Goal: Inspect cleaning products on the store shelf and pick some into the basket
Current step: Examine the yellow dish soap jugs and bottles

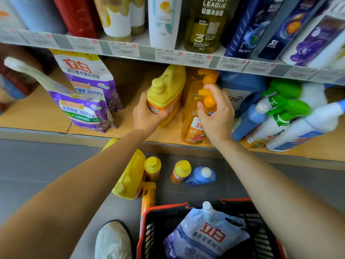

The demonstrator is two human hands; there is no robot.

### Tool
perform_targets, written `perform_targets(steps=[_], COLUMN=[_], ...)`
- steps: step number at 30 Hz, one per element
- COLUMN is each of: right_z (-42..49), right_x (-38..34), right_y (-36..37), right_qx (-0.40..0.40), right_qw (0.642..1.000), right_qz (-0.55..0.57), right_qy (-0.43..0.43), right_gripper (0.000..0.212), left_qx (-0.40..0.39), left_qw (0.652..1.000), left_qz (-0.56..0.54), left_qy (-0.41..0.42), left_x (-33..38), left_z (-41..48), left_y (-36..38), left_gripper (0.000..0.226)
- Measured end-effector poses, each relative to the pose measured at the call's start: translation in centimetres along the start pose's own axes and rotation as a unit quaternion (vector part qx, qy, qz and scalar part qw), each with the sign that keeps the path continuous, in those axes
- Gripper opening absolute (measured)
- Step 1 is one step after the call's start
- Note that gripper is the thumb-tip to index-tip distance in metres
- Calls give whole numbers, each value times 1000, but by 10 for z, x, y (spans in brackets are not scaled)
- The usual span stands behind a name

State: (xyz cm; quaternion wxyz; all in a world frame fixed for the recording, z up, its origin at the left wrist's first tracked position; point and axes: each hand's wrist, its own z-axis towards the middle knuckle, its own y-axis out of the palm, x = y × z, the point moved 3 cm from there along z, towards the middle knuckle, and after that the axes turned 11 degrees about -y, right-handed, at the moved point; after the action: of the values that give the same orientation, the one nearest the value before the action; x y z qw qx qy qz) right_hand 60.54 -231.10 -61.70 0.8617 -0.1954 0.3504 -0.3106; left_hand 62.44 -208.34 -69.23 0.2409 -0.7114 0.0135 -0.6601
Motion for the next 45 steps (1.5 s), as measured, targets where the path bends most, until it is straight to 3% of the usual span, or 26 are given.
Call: perform_targets(steps=[6,12,17,23,25,27,31,38,42,45], right_z=[1,5,14,33,36,31,0,-22,-30,-39], right_x=[-1,-2,-2,-11,-26,-46,-85,-131,-123,-110], right_y=[-3,-13,-26,-54,-71,-92,-141,-212,-220,-226], right_qx=[-42,-112,-211,-367,-330,-254,-200,-289,-346,-347], right_qw=[999,992,975,925,939,947,913,927,920,912], right_qz=[24,55,68,77,90,183,341,239,182,213], right_qy=[16,22,21,57,44,68,105,-11,0,36], right_gripper=[40,55,72,94,87,70,40,42,36,35], left_qx=[15,-21,-62,-80,-103,-150,-235,-327,-328,-335], left_qw=[998,980,965,944,945,953,957,938,939,937], left_qz=[55,193,246,294,282,233,142,77,45,56], left_qy=[-6,29,61,125,132,122,92,88,91,86], left_x=[5,42,80,135,149,158,171,176,165,165], left_z=[-42,-65,-84,-116,-130,-145,-181,-237,-258,-263], left_y=[-28,-69,-104,-133,-139,-139,-130,-91,-67,-52], left_gripper=[90,88,80,73,61,56,61,57,54,57])
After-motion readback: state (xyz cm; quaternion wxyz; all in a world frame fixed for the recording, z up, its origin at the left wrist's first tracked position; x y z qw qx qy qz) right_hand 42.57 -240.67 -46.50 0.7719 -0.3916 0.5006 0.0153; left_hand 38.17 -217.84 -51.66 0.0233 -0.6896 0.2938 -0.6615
